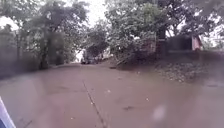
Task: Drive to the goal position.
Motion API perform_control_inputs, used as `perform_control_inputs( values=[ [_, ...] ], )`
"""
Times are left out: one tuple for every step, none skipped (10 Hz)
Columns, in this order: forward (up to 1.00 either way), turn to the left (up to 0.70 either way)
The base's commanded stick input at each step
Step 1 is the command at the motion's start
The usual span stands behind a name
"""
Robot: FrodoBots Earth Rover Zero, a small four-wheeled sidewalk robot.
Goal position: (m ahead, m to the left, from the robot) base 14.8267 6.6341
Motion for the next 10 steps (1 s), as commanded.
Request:
perform_control_inputs(
  values=[
    [0.7, 0.0],
    [0.7, 0.0],
    [0.7, 0.0],
    [0.7, 0.0],
    [0.7, 0.0],
    [0.7, 0.24],
    [0.7, 0.35],
    [0.7, 0.35],
    [0.7, 0.35],
    [0.7, 0.35]
  ],
)
